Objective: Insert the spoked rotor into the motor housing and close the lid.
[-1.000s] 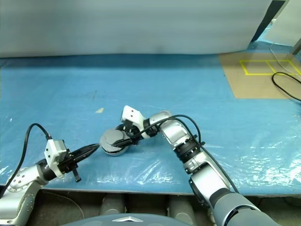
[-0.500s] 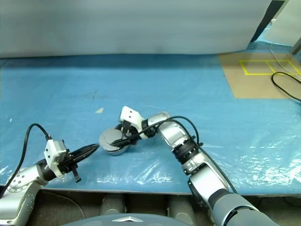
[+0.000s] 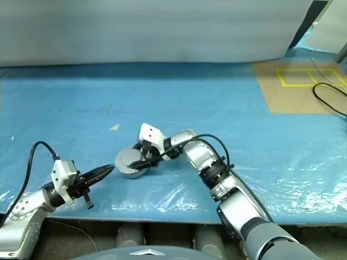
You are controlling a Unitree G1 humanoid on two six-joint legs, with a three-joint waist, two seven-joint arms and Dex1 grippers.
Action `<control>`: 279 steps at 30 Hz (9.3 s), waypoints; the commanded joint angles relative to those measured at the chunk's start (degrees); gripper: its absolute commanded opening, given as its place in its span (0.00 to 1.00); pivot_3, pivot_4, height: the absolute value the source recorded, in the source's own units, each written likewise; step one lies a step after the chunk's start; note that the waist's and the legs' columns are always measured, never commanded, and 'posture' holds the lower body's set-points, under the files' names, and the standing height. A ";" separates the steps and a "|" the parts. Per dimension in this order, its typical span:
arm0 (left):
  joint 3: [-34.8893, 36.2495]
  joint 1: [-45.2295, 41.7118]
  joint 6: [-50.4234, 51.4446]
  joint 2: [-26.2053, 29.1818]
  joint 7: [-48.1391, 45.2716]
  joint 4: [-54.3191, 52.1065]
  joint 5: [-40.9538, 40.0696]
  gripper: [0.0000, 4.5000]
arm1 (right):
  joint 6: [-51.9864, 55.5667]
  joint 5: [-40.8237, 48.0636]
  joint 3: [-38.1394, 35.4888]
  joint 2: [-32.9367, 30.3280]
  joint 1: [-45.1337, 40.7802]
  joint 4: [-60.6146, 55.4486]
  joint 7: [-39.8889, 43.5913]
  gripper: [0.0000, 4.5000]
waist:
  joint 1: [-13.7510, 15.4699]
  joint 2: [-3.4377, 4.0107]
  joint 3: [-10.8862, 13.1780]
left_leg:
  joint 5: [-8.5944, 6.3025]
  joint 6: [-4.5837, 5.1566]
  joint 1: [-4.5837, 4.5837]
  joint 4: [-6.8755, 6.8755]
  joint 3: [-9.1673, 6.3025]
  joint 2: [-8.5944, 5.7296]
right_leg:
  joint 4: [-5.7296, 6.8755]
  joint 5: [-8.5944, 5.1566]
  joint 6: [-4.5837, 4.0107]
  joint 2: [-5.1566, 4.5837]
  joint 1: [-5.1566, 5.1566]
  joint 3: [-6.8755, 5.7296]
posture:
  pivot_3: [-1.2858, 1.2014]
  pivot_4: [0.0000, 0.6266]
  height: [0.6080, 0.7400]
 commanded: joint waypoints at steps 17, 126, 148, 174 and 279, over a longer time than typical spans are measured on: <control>-1.65 -1.52 -0.67 -0.95 0.69 -0.89 0.18 0.00 | -11.61 -7.49 5.52 -4.35 2.54 11.90 0.86 0.66 | 0.13 0.05 -0.24 | -0.04 0.06 0.39 0.00 0.02 -0.08 | -0.02 -0.01 0.01 -0.09 0.41 0.06 | 0.52 0.24 1.00; -10.62 -8.96 -5.68 0.18 0.21 9.34 6.95 0.00 | 42.13 23.14 -13.47 -2.54 3.46 -5.08 -7.03 0.99 | 1.65 0.45 -0.89 | 0.06 -0.22 -0.08 -0.94 0.12 -0.12 | -0.81 -0.17 0.25 -0.06 0.02 -0.08 | 0.52 0.24 1.00; -10.74 -9.46 -6.79 -0.42 0.22 10.34 7.76 0.00 | 42.60 25.11 -14.62 0.02 2.48 -4.78 -6.92 0.24 | 1.64 0.45 -0.89 | 0.07 -0.21 0.12 -0.87 0.12 -0.12 | -0.74 -0.17 0.23 -0.08 0.21 -0.09 | 0.52 0.24 1.00; 4.70 -14.30 24.37 -2.30 14.24 -10.06 -22.50 0.00 | 53.47 32.66 -32.57 -2.26 2.30 0.26 -16.44 0.24 | 1.71 0.31 -0.84 | 0.07 -0.24 -0.23 -0.77 0.06 -0.09 | -0.72 -0.04 0.40 -0.04 0.04 -0.26 | 0.52 0.24 1.00; 17.97 -37.60 32.84 -19.13 27.67 12.95 -37.94 0.60 | 62.69 46.21 -50.61 5.21 -6.16 -4.17 -33.08 0.77 | 3.09 0.16 -0.71 | 0.08 -0.32 -1.19 0.06 -0.97 -0.14 | -0.24 0.04 0.51 0.02 -0.29 -0.79 | 0.52 0.24 1.00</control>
